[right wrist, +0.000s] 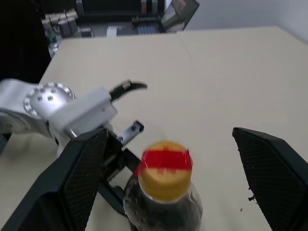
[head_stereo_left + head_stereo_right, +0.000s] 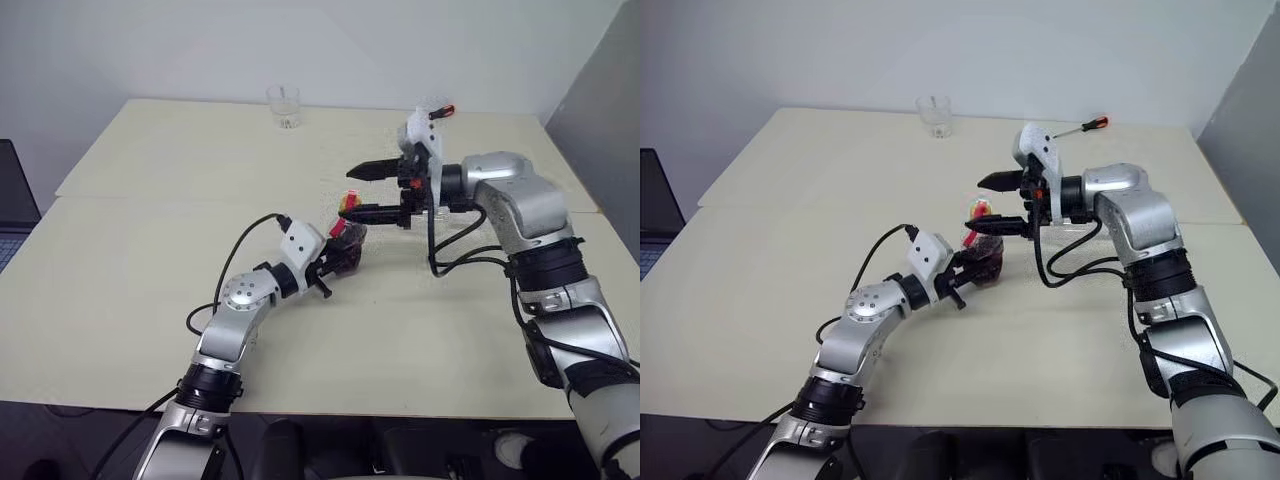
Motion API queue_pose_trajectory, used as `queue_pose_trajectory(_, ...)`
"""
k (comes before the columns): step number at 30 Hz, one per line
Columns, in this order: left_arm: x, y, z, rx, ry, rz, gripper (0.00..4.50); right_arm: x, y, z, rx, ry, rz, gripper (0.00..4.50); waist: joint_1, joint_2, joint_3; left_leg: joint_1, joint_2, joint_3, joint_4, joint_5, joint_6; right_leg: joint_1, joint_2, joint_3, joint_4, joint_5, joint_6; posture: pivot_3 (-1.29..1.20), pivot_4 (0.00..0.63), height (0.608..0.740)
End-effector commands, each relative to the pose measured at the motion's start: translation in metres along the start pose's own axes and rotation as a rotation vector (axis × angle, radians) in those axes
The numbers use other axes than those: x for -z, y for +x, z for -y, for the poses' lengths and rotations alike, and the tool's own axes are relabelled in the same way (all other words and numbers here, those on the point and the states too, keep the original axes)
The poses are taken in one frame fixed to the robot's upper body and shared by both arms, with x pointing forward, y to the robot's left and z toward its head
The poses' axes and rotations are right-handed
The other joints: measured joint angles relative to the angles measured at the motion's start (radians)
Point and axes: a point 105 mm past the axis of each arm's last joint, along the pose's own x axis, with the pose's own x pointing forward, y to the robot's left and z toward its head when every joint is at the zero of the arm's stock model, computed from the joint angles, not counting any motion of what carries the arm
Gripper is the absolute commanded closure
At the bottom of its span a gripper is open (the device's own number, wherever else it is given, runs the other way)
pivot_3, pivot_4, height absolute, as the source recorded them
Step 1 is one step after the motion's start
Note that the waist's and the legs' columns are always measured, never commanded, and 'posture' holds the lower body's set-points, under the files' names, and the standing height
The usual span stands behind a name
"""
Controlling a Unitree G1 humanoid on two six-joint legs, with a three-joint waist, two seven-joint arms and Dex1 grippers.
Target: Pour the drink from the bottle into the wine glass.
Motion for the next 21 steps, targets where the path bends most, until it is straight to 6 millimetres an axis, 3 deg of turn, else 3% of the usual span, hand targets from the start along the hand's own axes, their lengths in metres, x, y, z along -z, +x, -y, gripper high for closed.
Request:
queue_pose_trajectory(1, -0.022, 0.003, -0.001, 0.001, 0.053, 0.078, 3.76, -0.028, -0.011, 0.000, 0.115, 0.023, 0.146, 0.00, 0.000, 0.000, 0.000, 0.000, 0.000, 0.000, 0.000, 0.000, 0.000, 0.000, 0.000, 0.000, 0.000, 0.000, 0.000, 0.00, 0.150, 0.740)
queue_pose_trajectory(5, -0.022, 0.002, -0.003, -0.014, 0.050, 0.085, 3.76, -0.031, -0.006, -0.013, 0.243, 0.083, 0.196, 0.00, -0.001, 0.000, 0.000, 0.000, 0.000, 0.000, 0.000, 0.000, 0.000, 0.000, -0.001, 0.001, 0.000, 0.000, 0.000, 0.00, 0.150, 0.740)
queue_pose_trajectory(8, -0.024, 0.003, 0.000, -0.011, 0.041, 0.097, 3.76, -0.015, 0.003, -0.022, 0.394, 0.116, 0.144, 0.00, -0.001, 0.000, 0.000, -0.001, 0.000, 0.000, 0.000, 0.000, 0.000, 0.000, -0.001, 0.001, 0.001, 0.000, 0.000, 0.00, 0.150, 0.740)
queue_pose_trajectory(13, -0.023, 0.004, -0.001, -0.015, 0.045, 0.096, 3.76, -0.011, 0.007, -0.017, 0.600, 0.199, 0.181, 0.00, -0.002, 0.000, 0.000, -0.001, 0.000, 0.000, 0.002, 0.000, 0.000, -0.001, 0.000, 0.001, 0.003, 0.000, 0.000, 0.00, 0.150, 0.740)
queue_pose_trajectory(21, -0.024, 0.004, -0.001, -0.016, 0.049, 0.099, 3.76, 0.001, 0.014, -0.016, 0.638, 0.226, 0.124, 0.00, -0.002, 0.000, 0.000, 0.000, -0.001, 0.000, 0.003, 0.000, 0.000, -0.001, 0.000, 0.001, 0.003, 0.000, 0.001, 0.00, 0.150, 0.740)
